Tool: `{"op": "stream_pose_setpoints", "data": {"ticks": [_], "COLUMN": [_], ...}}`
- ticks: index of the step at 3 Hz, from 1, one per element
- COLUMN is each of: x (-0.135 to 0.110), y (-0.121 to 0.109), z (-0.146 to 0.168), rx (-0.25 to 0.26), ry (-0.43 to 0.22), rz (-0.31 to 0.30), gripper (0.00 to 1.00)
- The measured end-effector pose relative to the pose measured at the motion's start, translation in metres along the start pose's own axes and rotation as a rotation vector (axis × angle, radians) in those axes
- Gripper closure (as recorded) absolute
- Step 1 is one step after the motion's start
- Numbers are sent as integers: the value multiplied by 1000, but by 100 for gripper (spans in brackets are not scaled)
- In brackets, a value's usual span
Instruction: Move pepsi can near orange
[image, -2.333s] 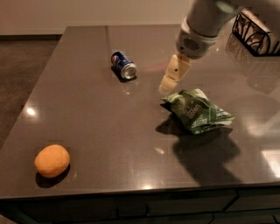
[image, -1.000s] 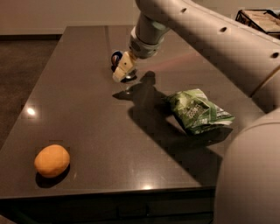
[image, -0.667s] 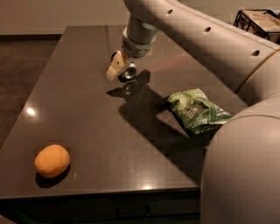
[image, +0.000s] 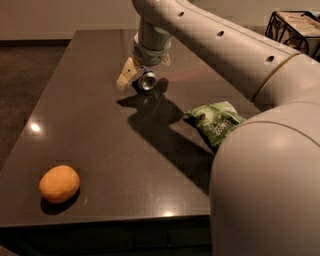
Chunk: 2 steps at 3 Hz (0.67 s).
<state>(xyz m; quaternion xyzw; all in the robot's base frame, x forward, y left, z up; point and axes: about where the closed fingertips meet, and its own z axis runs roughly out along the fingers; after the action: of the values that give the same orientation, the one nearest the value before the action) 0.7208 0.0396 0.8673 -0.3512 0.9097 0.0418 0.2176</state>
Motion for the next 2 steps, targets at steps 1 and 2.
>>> {"op": "stream_pose_setpoints", "data": {"ticks": [1, 2], "x": [-3, -6], "y": [1, 2], "z": [2, 3], "rx": [1, 9], "ry": [18, 31], "rz": [12, 5], "gripper": [18, 42]}}
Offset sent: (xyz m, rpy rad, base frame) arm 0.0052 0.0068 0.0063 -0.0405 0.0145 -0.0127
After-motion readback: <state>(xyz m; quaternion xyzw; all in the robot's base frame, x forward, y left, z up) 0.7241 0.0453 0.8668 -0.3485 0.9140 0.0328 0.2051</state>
